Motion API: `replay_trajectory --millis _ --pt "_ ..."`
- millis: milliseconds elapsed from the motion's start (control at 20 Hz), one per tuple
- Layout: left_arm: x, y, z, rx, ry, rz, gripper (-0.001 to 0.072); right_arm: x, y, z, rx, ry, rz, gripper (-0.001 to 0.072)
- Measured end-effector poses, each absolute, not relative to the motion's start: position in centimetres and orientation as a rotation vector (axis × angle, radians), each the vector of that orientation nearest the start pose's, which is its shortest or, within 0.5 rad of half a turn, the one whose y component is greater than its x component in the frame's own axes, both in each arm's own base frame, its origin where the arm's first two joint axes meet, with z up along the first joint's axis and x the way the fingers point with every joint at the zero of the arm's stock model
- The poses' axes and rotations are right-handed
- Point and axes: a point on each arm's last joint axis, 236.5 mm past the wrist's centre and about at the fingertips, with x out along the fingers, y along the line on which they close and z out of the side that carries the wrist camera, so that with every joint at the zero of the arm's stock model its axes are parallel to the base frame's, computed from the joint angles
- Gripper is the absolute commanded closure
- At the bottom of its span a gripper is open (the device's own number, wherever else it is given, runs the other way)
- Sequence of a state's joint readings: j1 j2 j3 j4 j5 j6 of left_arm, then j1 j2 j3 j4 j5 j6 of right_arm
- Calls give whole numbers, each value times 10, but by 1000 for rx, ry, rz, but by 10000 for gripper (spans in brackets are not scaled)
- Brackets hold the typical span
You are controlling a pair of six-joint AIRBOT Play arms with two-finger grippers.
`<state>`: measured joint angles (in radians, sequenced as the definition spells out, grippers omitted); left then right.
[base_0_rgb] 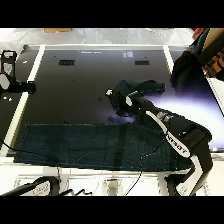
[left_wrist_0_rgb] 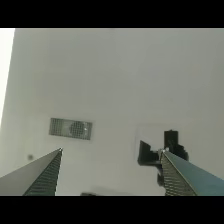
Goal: Fold the clothes and pants, and hang the long-sleeved shirts on hangers.
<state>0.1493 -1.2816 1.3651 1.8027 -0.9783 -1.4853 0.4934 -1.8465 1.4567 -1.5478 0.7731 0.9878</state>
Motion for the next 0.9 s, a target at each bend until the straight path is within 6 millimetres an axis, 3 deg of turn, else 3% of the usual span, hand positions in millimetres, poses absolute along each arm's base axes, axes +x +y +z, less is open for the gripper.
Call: replay_trajectory --millis 100,200,450,550,650,900 --pt "452 114 115 224 910 223 14 470 256 -104 -751 977 754 675" --pt "453 115 116 227 906 224 14 481 262 -81 -715 933 727 675" --pt "454 115 117 230 899 225 14 505 259 18 -615 771 644 678" --pt "454 115 117 230 898 225 14 508 243 58 -561 732 600 679" --pt "454 115 117 230 901 226 14 504 221 85 -500 739 566 678" --pt "451 113 114 218 919 221 14 470 168 119 -309 863 557 677"
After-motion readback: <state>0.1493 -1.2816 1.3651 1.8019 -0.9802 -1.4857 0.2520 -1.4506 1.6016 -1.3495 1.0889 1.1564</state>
